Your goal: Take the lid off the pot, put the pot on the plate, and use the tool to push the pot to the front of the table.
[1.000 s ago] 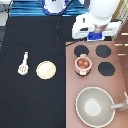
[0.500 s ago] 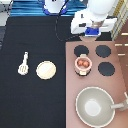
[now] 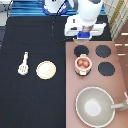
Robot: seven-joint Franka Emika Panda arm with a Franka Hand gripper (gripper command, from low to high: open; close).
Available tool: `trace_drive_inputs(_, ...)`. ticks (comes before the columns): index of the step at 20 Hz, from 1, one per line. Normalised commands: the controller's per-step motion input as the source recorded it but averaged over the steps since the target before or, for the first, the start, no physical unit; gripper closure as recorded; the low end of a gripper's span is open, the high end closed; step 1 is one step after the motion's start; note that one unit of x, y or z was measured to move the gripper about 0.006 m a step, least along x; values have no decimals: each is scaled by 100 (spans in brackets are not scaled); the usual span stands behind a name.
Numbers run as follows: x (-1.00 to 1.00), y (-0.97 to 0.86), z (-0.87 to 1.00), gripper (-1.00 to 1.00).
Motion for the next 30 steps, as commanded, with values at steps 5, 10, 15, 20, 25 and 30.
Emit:
trace_drive_inputs(5, 2, -1, -43, 100)
trace_drive_inputs(10, 2, 4, -36, 100)
trace_drive_inputs(15, 13, 0, -36, 100)
trace_drive_inputs(20, 14, 5, -33, 100)
trace_drive_inputs(25, 5, 20, -11, 100)
trace_drive_inputs(30, 1, 31, 10, 100)
